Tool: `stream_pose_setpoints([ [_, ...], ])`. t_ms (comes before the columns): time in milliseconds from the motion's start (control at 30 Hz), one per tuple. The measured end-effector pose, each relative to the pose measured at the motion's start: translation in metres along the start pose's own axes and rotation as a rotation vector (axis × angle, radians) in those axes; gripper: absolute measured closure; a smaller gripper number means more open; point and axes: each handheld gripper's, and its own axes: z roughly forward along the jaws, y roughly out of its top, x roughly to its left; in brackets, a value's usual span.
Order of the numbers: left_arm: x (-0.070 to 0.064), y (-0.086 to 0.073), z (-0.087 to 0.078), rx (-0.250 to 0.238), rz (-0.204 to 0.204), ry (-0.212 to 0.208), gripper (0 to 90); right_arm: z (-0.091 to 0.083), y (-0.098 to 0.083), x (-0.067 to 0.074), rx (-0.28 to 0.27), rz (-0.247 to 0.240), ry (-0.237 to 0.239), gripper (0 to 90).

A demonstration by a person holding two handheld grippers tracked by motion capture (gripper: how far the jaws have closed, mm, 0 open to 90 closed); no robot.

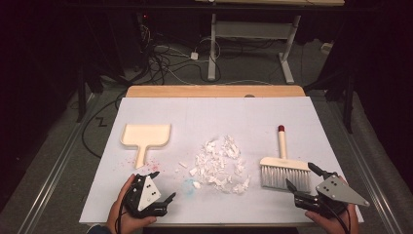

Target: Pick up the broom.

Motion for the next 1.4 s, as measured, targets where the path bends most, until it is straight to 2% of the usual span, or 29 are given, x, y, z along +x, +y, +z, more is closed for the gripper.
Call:
stream_pose_setpoints([
  [500,-0.001,0.002,0.003,0.004,0.017,-0.012,16.9,0.008,-0.002,-0.001,0.029,-0.003,-0.012,18.6],
  [667,-0.003,0.002,0.004,0.008,0.029,-0.019,16.9,0.014,-0.001,-0.005,0.070,0.005,-0.042,18.7],
  [733,-0.003,0.002,0.004,0.011,0.028,-0.018,16.9,0.024,0.004,-0.011,0.106,0.010,-0.073,18.9],
  [767,-0.003,0.002,0.004,0.011,0.027,-0.018,16.9,0.024,0.004,-0.011,0.106,0.010,-0.073,18.9],
  [800,-0.003,0.001,0.004,0.012,0.026,-0.018,16.9,0.035,0.008,-0.018,0.141,0.029,-0.084,20.0],
  [833,-0.003,0.001,0.003,0.015,0.025,-0.017,16.9,0.035,0.008,-0.018,0.141,0.029,-0.084,20.0],
  [900,-0.003,0.001,0.003,0.015,0.023,-0.016,16.9,0.058,0.016,-0.030,0.217,0.068,-0.086,24.0],
  [933,-0.003,0.001,0.004,0.015,0.021,-0.016,16.9,0.068,0.019,-0.035,0.258,0.082,-0.104,25.4],
  [1000,-0.003,0.002,0.005,0.016,0.022,-0.017,16.9,0.088,0.022,-0.044,0.328,0.135,-0.091,26.4],
  [1067,-0.004,0.002,0.006,0.023,0.028,-0.024,16.9,0.106,0.022,-0.051,0.386,0.187,-0.111,29.7],
  [1100,-0.004,0.002,0.006,0.023,0.028,-0.024,16.9,0.106,0.022,-0.051,0.386,0.187,-0.111,29.7],
  [1133,-0.004,0.002,0.007,0.026,0.030,-0.027,16.9,0.128,0.018,-0.057,0.454,0.239,-0.107,33.0],
  [1233,-0.004,0.001,0.006,0.027,0.027,-0.029,16.9,0.152,0.010,-0.060,0.561,0.284,-0.084,35.1],
  [1333,-0.003,-0.001,0.005,0.026,0.018,-0.028,16.9,0.160,0.006,-0.061,0.577,0.307,-0.081,36.8],
  [1367,-0.003,-0.002,0.005,0.028,0.018,-0.027,16.9,0.163,0.006,-0.066,0.583,0.342,-0.063,39.3],
  [1400,-0.003,-0.002,0.004,0.028,0.018,-0.027,16.9,0.163,0.007,-0.067,0.589,0.341,-0.058,42.2],
])
